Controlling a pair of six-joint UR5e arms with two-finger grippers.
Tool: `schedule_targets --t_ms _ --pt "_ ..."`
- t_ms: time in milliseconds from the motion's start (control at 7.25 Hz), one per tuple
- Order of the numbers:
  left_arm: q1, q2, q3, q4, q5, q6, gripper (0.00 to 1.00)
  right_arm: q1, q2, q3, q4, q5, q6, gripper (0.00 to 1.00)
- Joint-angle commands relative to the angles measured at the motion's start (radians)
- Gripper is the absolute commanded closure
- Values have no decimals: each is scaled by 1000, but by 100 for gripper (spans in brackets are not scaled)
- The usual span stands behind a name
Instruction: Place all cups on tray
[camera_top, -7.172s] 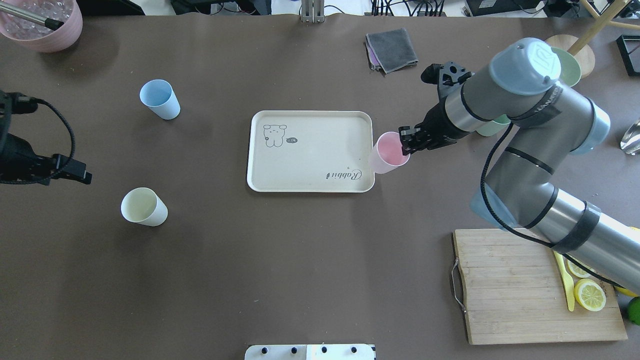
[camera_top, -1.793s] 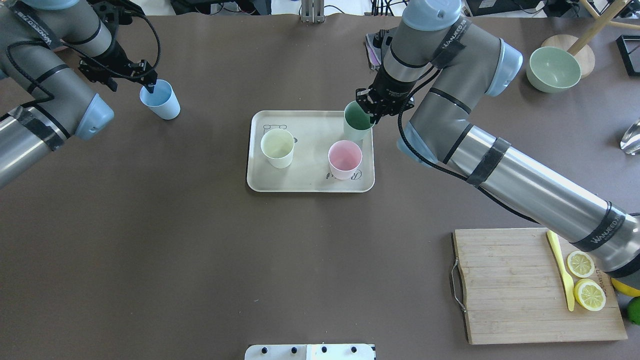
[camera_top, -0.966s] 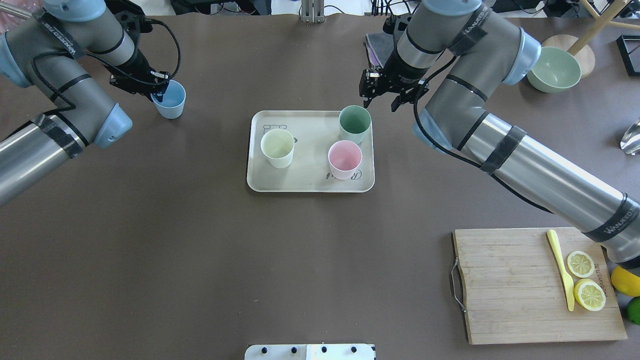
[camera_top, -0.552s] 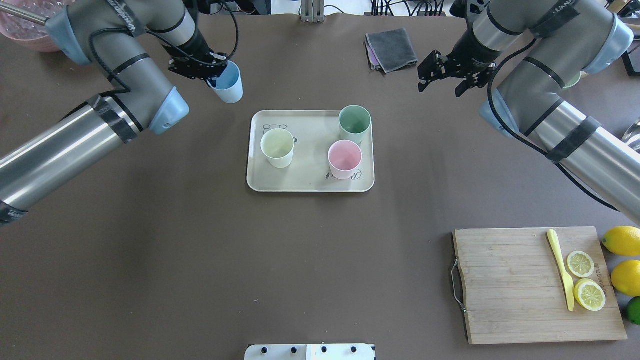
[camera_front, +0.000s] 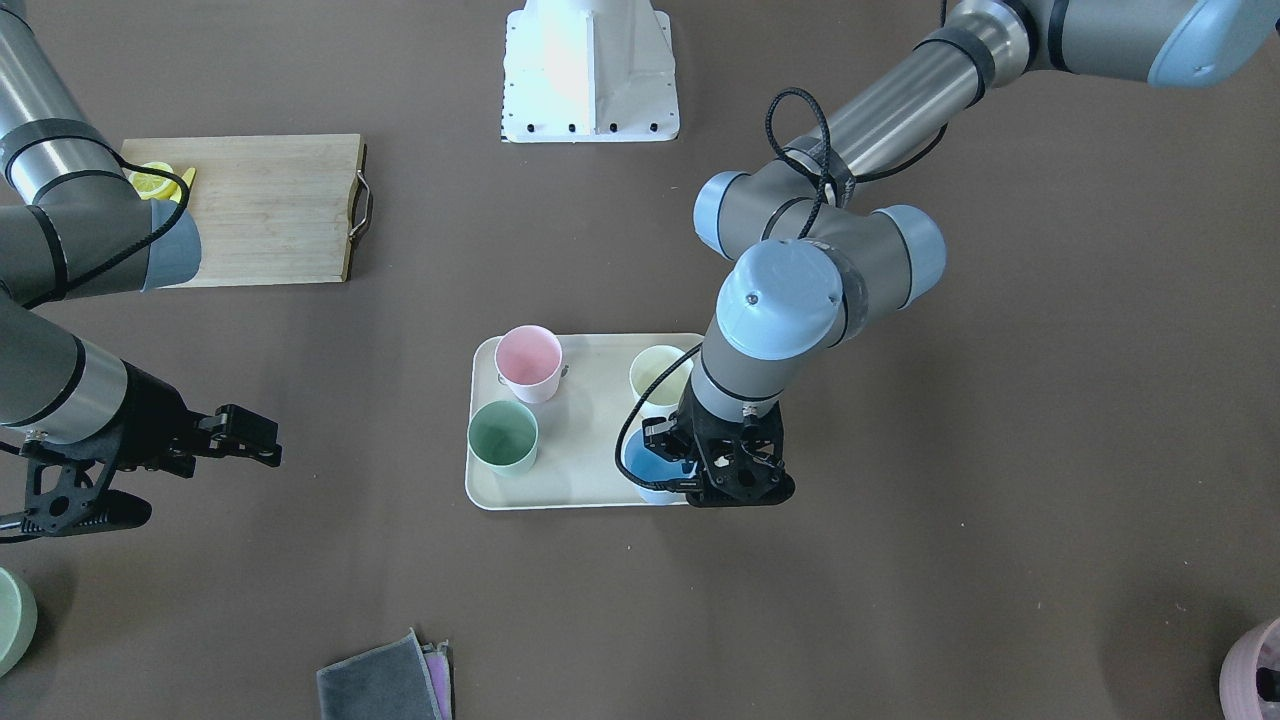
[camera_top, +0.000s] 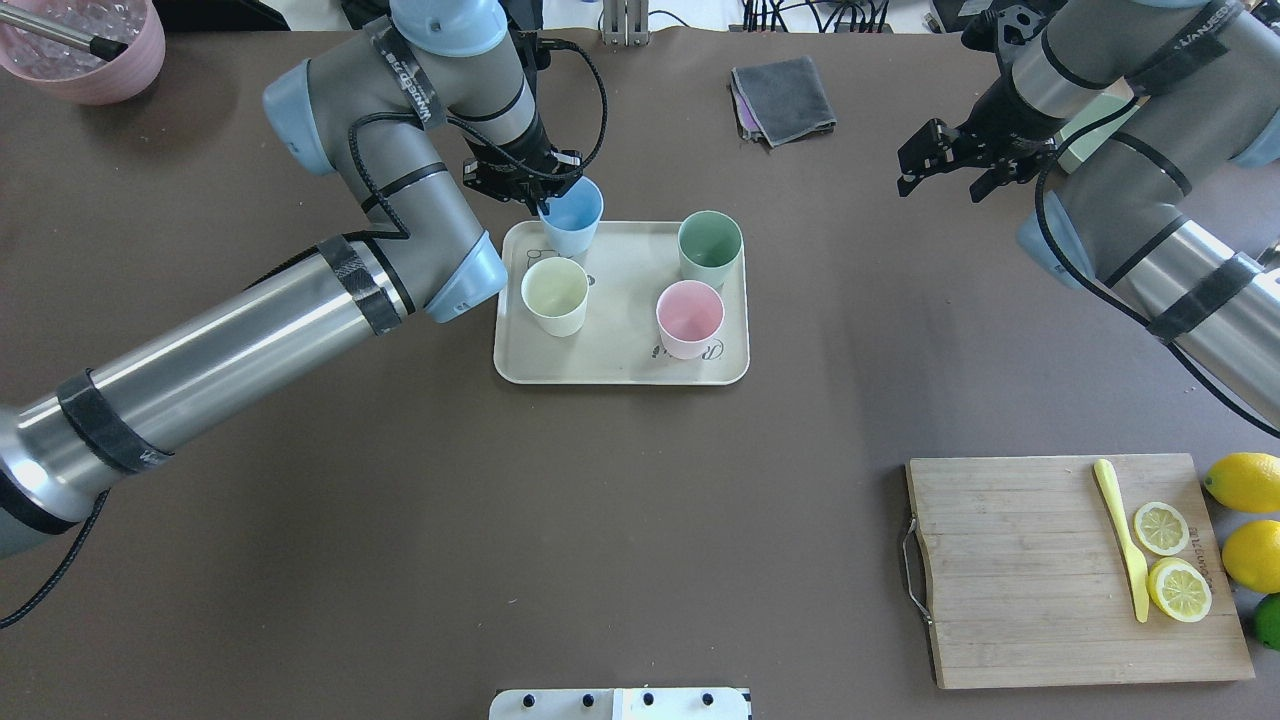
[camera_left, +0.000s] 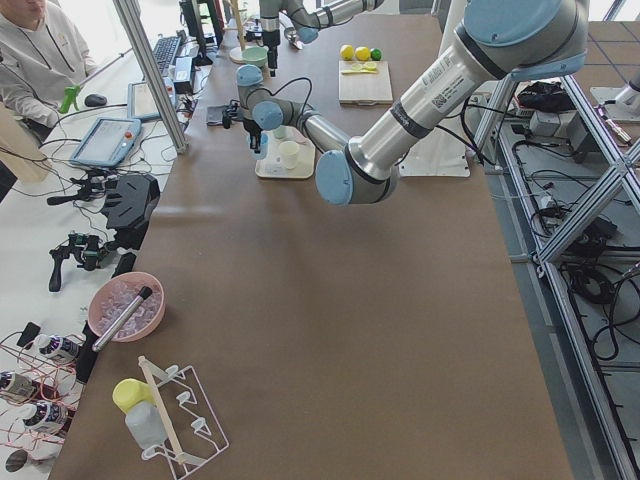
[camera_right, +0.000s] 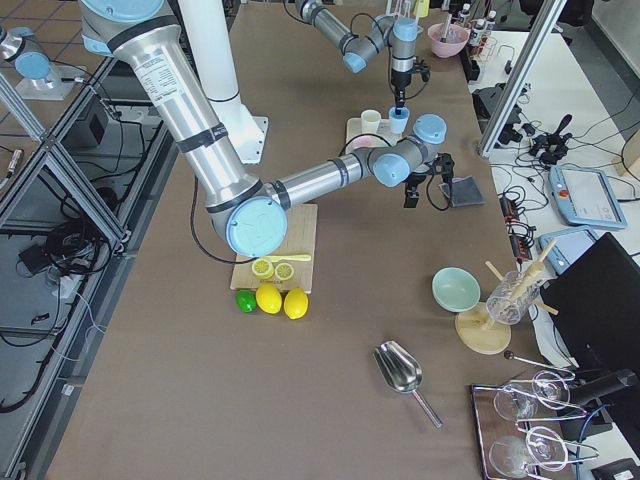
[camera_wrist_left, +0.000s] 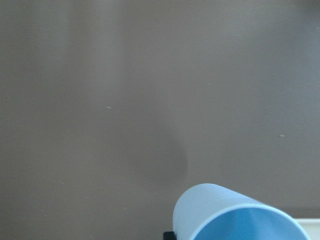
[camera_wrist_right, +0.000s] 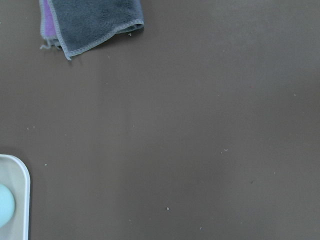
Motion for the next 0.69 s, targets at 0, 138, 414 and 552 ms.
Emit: schedule_targets --t_ms 0,138,414,552 --pt "-20 -5 22 -18 5 19 2 -2 -7 6 1 -2 -2 0" --pt "-83 48 -17 -7 -51 99 2 -1 -8 6 -2 -1 -3 0" --pt "-233 279 -195 14 -200 317 2 47 -29 17 -3 -1 -6 0" --pt "-291 377 -279 43 -205 403 2 71 -66 37 -3 -1 -60 0"
